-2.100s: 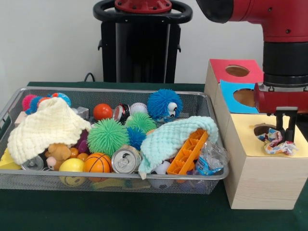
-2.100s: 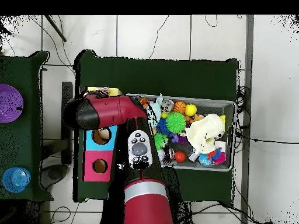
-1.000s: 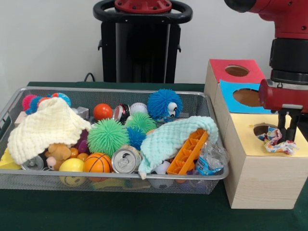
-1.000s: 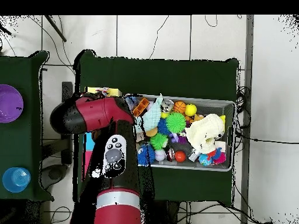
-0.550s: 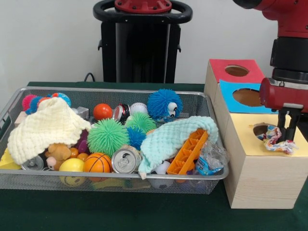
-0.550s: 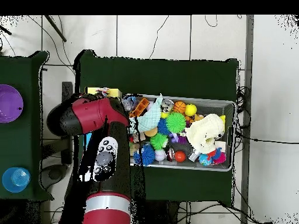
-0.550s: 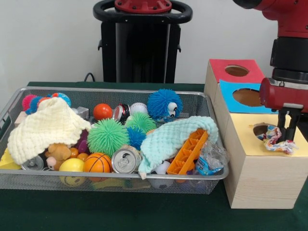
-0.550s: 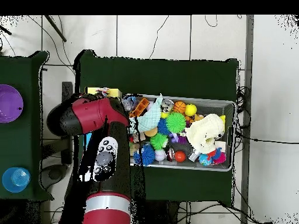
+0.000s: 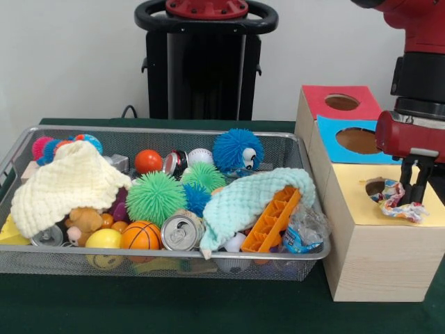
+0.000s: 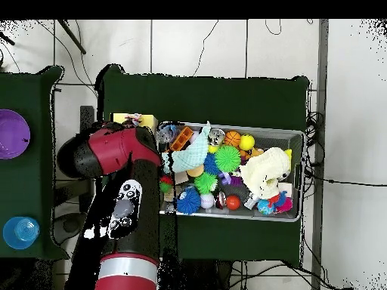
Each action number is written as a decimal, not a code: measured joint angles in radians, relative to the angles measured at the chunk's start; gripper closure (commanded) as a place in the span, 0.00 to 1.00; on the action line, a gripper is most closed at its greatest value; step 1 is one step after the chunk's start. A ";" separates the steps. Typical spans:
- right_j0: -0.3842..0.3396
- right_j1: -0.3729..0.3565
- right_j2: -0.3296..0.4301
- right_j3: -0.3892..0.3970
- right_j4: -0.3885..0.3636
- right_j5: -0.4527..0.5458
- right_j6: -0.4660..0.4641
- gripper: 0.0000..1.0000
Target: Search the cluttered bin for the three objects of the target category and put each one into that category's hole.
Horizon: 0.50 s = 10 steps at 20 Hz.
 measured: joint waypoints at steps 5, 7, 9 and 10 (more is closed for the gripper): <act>0.004 0.004 -0.013 -0.003 0.000 0.000 0.000 1.00; 0.006 0.006 -0.019 -0.003 0.000 0.000 0.000 1.00; 0.011 0.008 -0.027 -0.005 0.000 0.000 0.000 1.00; 0.014 0.010 -0.031 -0.007 0.000 0.000 0.000 1.00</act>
